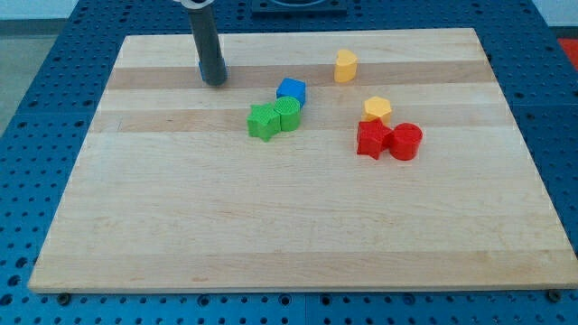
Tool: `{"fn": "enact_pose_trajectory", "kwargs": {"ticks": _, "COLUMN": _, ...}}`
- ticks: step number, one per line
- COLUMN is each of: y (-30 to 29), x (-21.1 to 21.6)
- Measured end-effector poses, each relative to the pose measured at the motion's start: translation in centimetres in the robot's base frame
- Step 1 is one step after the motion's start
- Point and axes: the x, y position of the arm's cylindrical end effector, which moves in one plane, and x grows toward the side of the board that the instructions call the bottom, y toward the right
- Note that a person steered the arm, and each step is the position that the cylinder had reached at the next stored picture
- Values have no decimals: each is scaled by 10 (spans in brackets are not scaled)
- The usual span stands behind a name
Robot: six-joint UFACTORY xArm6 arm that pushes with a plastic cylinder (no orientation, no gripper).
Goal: Slide the blue triangle to the top left
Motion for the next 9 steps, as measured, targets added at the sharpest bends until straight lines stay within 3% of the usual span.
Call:
{"fn": "enact_pose_trajectory", "kwargs": {"ticks": 2, "y": 43, "x": 4}}
{"fn": "enact_pose_trajectory", "kwargs": {"ticks": 4, "y": 42, "x": -22}}
{"fn": "enact_pose_trajectory", "kwargs": {"ticks": 9, "y": 31, "x": -22}}
